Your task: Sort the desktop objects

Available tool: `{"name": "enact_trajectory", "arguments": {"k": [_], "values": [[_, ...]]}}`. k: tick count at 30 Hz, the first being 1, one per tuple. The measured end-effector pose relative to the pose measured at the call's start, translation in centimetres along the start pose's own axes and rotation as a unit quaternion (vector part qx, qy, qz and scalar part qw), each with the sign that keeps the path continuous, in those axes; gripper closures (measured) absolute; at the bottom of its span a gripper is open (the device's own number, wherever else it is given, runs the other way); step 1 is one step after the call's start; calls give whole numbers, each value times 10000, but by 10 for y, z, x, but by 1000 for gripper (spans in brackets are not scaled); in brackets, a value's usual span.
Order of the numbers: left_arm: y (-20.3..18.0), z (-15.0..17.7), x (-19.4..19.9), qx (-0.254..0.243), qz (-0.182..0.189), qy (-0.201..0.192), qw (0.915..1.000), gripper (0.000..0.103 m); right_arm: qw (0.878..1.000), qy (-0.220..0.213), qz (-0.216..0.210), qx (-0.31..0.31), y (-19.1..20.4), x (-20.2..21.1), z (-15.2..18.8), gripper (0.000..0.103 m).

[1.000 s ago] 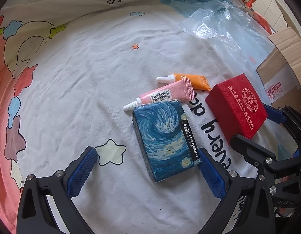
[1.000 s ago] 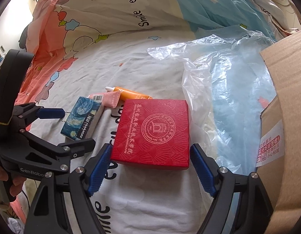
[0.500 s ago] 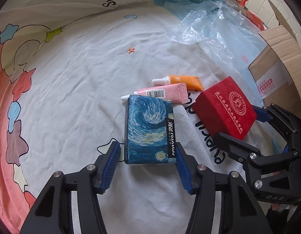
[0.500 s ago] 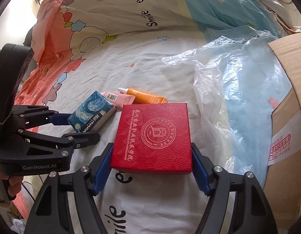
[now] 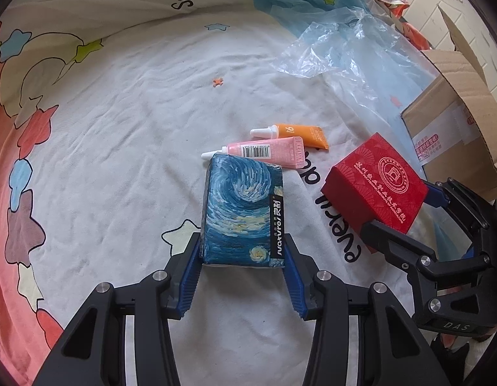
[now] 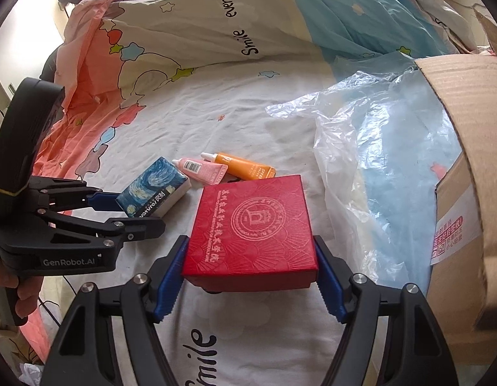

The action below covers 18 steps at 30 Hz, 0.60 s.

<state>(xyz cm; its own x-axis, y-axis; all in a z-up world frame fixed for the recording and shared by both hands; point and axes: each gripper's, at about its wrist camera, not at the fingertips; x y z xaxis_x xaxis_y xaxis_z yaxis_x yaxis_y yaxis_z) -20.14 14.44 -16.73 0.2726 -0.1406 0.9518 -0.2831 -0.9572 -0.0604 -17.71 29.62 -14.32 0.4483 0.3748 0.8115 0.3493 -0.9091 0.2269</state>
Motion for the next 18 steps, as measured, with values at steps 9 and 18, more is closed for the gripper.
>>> {"name": "enact_trajectory", "arguments": {"k": [9,18], "values": [[0,5,13,-16,-36,-5,10000,55,9999,-86,-71,19,15,19,2,34],[-12,7,41,-104,57,-96,9999,55,9995,-281,-69,-95,22,55,5,34]]}}
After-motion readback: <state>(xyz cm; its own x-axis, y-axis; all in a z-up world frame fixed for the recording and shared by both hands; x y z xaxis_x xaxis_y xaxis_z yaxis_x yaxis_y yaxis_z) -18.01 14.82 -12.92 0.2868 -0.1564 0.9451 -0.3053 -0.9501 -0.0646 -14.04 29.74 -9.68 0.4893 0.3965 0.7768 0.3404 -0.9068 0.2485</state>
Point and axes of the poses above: each gripper's, at about its wrist camera, not at the fingertips, and x roughly against the way its jaws point, y to its left, z to its underside, and after that the axes turned 4 degrees about -z, right-handed
